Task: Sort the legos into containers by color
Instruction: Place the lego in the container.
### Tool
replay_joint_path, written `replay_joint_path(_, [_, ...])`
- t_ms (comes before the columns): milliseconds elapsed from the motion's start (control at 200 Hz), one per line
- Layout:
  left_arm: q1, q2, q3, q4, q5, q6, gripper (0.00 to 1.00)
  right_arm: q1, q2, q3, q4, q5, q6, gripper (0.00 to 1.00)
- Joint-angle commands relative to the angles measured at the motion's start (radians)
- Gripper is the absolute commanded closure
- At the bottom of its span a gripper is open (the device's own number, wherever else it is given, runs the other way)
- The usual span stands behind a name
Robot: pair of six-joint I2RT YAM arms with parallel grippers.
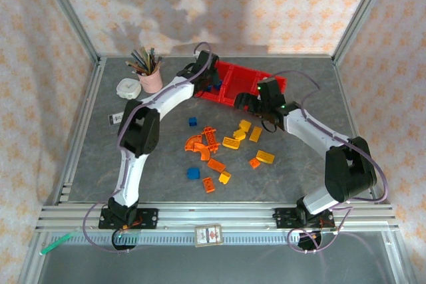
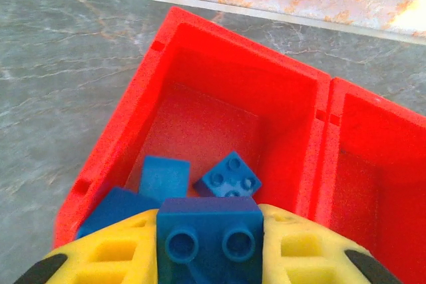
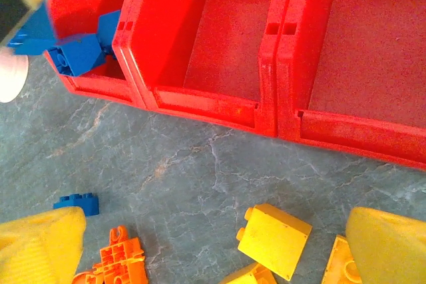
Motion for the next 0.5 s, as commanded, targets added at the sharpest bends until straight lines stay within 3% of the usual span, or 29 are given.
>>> replay_joint_path(0, [0.000,0.069,0.144,-0.010,-0.045,0.078,0.72,-0.008,0.006,0.048,0.020,0.035,-0.022,0.00])
replay_joint_path(270, [0.011,0.204,0.353,-0.095,-0.077,0.104,0.45,-0.011,0.011,0.073,0.001,0.030,-0.029,0.00])
replay_joint_path(496, [0.009,0.103,0.354,-0.164,-0.029,0.093,0.41,-0.011,-0.013,0.086,-0.026,0.026,-0.038,0.00])
